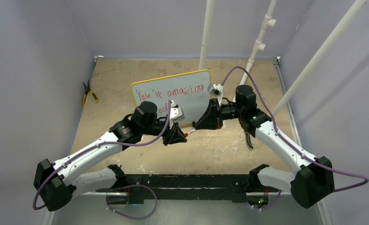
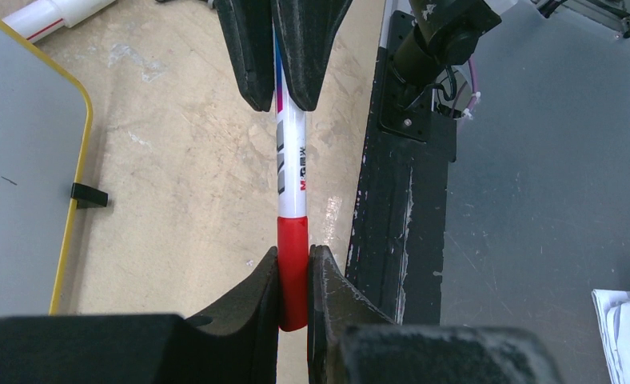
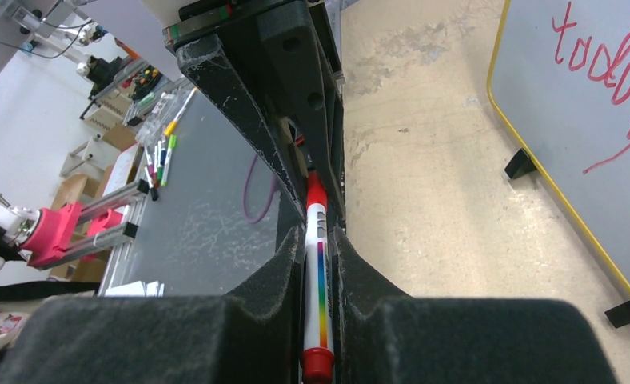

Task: Write a sentence on the whiteboard
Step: Adjust the pen cap from the whiteboard marker.

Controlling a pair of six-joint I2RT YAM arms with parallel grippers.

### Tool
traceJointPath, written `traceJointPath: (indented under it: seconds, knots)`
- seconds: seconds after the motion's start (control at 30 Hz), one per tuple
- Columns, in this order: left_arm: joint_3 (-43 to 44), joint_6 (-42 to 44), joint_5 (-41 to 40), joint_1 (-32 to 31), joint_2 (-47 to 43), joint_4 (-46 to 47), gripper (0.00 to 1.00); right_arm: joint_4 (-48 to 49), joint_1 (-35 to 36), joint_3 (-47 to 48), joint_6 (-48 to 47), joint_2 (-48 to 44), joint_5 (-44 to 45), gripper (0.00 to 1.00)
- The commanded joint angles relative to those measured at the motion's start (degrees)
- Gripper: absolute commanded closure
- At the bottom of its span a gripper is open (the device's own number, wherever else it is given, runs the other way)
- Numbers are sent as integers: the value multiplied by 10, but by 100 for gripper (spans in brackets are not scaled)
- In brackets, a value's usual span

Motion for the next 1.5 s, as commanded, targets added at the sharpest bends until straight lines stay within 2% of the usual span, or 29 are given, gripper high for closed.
traceJointPath:
  seconds: [0.0,0.4,0.83,1.27,1.47]
  knots:
    - [19,13,45,-2,7,107,100,-8,27,-10,-9,18,11,100]
    - [31,19,46,-2,15,120,100,23,75,-41,16,40,19,100]
    - [25,-2,48,10,-2,188,100,58,117,-61,44,57,20,100]
    - [10,-94,161,42,-3,278,100,-13,143,-52,-21,60,-13,100]
    - [9,-101,167,45,0,289,100,-17,169,-49,-28,64,-15,100]
